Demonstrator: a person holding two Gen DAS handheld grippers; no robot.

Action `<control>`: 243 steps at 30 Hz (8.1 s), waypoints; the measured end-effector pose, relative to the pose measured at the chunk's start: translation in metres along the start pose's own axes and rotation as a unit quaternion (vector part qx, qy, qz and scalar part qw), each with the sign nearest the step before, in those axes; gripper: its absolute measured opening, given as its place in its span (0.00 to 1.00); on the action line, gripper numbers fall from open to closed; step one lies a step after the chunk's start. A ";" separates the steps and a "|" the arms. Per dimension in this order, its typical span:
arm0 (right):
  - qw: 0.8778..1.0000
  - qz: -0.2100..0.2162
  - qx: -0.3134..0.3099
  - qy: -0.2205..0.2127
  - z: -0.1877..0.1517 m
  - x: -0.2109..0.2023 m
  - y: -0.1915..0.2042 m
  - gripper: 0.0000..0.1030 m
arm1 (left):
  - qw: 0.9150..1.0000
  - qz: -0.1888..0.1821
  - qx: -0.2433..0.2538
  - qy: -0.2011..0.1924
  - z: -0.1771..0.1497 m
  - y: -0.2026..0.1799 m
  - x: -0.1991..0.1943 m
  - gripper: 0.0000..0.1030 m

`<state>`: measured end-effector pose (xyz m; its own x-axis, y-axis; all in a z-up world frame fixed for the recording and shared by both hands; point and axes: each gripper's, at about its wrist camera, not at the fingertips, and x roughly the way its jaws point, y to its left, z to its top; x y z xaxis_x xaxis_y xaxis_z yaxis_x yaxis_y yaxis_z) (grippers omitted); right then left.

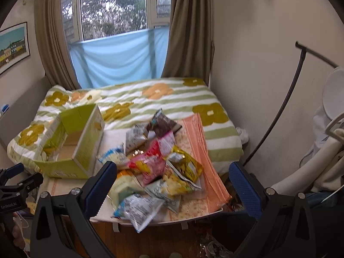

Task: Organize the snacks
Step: 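Grasp the white printed bag with the left tool while the right grasps the chip bag, then drop the white bag into the green box with the left tool while the right drops the chip bag, then grasp the bread bag with the left tool while the right grasps the pink bag, then drop the bread bag into the box with the left tool while the right drops the pink bag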

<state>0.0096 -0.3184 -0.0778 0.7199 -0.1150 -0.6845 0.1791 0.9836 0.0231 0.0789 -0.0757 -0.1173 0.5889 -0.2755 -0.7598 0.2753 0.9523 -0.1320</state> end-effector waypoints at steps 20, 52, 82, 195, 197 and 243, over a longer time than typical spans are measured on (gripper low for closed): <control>0.950 0.197 0.105 0.219 -0.071 0.201 -0.071 1.00 | 0.985 0.018 0.076 0.152 -0.056 -0.123 0.170 1.00; 0.916 0.243 0.182 0.263 -0.091 0.229 -0.075 0.46 | 0.983 0.053 0.099 0.145 -0.065 -0.138 0.155 0.72; 0.954 0.283 0.033 0.099 0.040 0.142 0.053 0.45 | 0.987 0.150 -0.025 -0.060 0.056 0.069 0.020 0.72; 0.947 0.242 -0.181 0.107 -0.007 0.218 -0.003 0.99 | 0.959 -0.028 0.266 0.099 -0.009 -0.062 0.181 0.99; 0.944 0.252 -0.184 0.109 -0.008 0.227 -0.001 0.99 | 0.954 -0.028 0.280 0.102 -0.013 -0.065 0.190 0.99; 0.925 0.215 -0.290 0.114 -0.014 0.249 0.045 0.66 | 0.965 -0.027 0.212 0.148 -0.021 -0.037 0.190 0.63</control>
<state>0.1879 -0.3005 -0.2578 0.4692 0.2722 -0.8401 -0.5296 0.8480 -0.0211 0.1646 -0.1603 -0.2704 0.3387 -0.2134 -0.9164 0.6234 0.7804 0.0487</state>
